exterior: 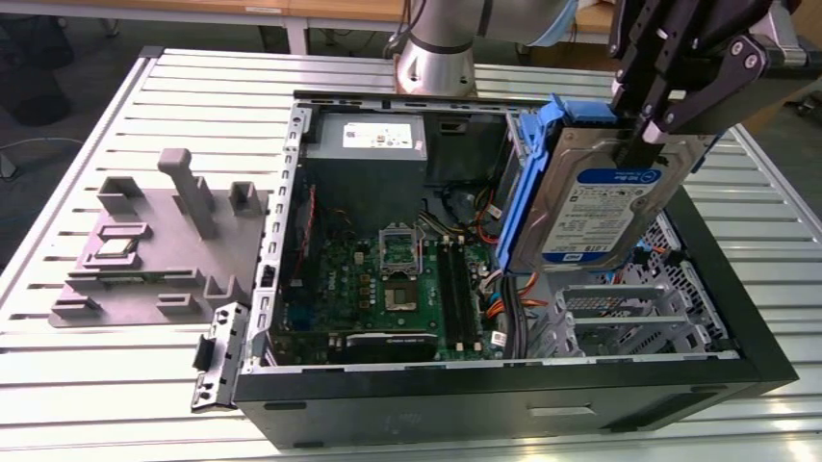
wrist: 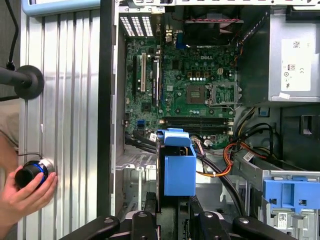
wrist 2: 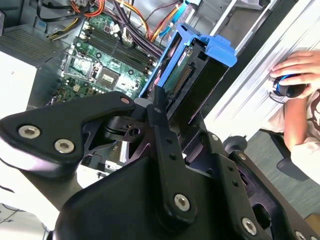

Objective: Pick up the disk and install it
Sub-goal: 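Pick up the disk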

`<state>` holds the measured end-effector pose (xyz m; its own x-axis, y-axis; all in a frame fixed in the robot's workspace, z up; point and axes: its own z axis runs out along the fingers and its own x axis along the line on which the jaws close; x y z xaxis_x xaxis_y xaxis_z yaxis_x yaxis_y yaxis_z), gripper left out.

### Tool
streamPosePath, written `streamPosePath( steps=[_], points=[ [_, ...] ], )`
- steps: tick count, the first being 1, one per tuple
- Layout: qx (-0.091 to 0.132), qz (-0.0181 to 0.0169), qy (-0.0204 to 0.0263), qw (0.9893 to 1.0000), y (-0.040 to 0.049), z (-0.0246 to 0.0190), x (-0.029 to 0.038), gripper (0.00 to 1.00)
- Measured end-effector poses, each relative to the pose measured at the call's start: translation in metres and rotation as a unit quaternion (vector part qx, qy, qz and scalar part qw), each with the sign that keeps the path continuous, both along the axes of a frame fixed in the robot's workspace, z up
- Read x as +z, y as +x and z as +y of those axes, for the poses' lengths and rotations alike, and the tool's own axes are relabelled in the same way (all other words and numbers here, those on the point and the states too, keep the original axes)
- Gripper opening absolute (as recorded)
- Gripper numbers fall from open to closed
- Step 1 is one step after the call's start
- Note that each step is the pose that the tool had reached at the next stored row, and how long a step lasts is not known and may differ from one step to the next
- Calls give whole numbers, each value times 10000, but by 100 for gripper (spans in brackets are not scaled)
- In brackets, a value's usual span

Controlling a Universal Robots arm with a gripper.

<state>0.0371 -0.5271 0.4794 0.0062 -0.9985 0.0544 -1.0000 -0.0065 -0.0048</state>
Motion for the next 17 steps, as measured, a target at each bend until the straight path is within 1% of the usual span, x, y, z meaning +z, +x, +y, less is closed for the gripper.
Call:
streamPosePath(
  steps=[1, 3, 8, 17],
  points=[
    [-1, 0, 1, 10000, 1, -11, -1, 35],
    [-1, 0, 2, 10000, 1, -18, 0, 35],
    [-1, 0, 24, 10000, 1, -19, 0, 35],
    [0, 0, 26, 10000, 1, -20, 0, 35]
  ],
)
